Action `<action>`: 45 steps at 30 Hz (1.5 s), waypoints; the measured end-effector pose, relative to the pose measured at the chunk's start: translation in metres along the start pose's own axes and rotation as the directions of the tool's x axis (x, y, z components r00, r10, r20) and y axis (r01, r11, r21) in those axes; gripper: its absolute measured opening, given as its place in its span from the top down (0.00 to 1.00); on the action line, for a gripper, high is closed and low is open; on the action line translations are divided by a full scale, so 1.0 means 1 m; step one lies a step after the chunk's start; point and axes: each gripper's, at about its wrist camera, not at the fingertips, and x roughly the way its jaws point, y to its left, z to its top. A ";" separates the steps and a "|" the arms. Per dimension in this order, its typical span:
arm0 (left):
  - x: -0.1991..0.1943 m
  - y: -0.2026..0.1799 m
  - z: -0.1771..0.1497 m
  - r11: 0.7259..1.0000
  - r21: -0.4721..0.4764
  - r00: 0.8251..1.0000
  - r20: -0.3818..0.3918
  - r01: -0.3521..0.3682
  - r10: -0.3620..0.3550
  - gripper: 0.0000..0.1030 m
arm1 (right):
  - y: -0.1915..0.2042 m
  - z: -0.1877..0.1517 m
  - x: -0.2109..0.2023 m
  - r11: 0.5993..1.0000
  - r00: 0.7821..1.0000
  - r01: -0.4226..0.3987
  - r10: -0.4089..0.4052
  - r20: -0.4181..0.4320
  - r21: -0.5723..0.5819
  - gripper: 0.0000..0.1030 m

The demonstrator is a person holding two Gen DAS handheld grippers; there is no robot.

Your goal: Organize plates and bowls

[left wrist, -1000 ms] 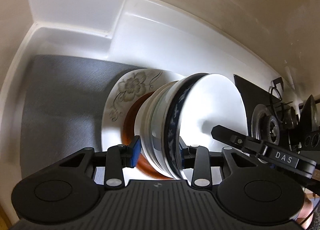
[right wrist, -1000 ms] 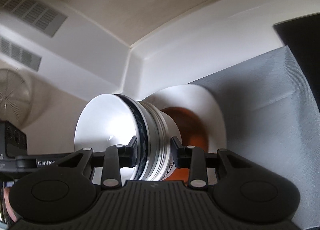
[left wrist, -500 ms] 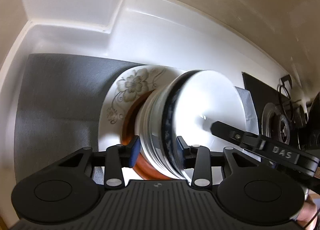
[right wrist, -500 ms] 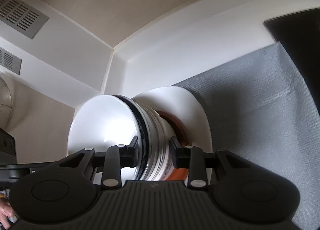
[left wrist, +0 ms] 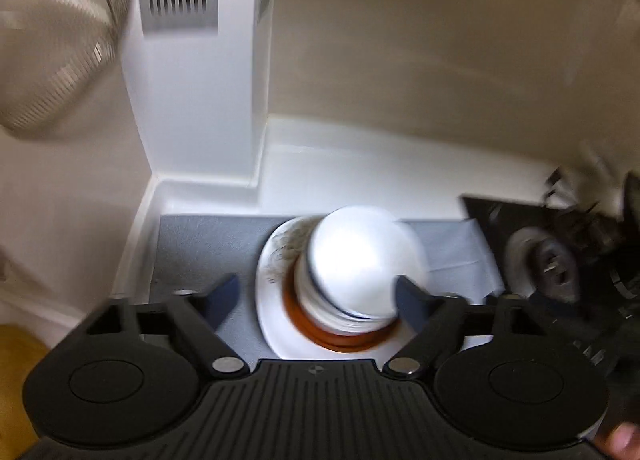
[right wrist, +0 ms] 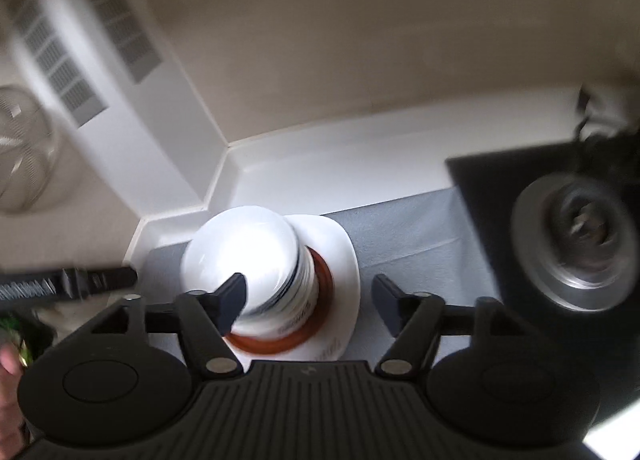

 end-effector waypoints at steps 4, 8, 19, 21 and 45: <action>-0.065 -0.034 -0.009 1.000 0.011 0.997 0.075 -0.028 0.027 0.05 | 0.024 0.003 -0.056 0.998 1.000 -0.012 0.011 -0.021 -0.066 0.10; -0.110 -0.069 -0.025 0.991 -0.008 0.986 0.101 -0.131 0.131 0.05 | 0.031 0.005 -0.102 0.993 1.000 -0.016 0.017 0.009 -0.120 0.03; -0.181 -0.142 -0.067 0.961 -0.071 0.953 0.130 -0.266 0.274 0.05 | 0.003 -0.011 -0.180 0.990 0.999 0.036 -0.037 -0.009 -0.136 0.00; -0.189 -0.152 -0.075 0.959 -0.075 0.952 0.125 -0.273 0.280 0.05 | -0.003 -0.015 -0.190 0.990 0.999 0.040 -0.043 -0.015 -0.138 0.00; -0.208 -0.201 -0.105 0.931 -0.078 0.929 0.084 -0.355 0.361 0.05 | -0.047 -0.039 -0.218 0.991 0.997 -0.037 0.028 -0.072 -0.126 0.00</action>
